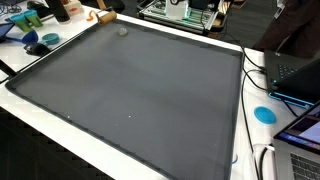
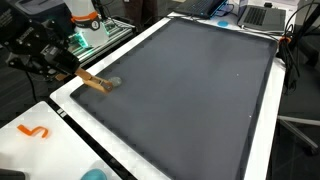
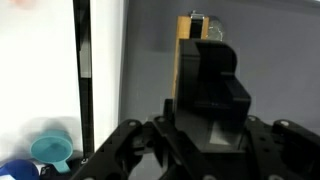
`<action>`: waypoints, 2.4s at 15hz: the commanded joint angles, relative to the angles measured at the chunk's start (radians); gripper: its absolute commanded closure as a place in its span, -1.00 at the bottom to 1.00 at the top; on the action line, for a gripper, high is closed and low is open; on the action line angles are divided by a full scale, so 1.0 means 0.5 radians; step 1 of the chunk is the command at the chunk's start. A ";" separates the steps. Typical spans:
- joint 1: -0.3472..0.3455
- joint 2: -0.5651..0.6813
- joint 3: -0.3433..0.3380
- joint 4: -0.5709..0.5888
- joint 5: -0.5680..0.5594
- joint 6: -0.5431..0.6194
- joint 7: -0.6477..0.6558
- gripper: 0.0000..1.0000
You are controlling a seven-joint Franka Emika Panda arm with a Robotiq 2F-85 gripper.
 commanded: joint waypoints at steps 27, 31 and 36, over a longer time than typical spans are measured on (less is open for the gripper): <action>-0.017 -0.497 0.213 -0.101 -0.671 -0.043 0.712 0.50; 0.001 -0.709 0.261 -0.110 -0.736 -0.215 0.886 0.50; 0.033 -0.945 0.332 -0.117 -0.866 -0.388 1.071 0.50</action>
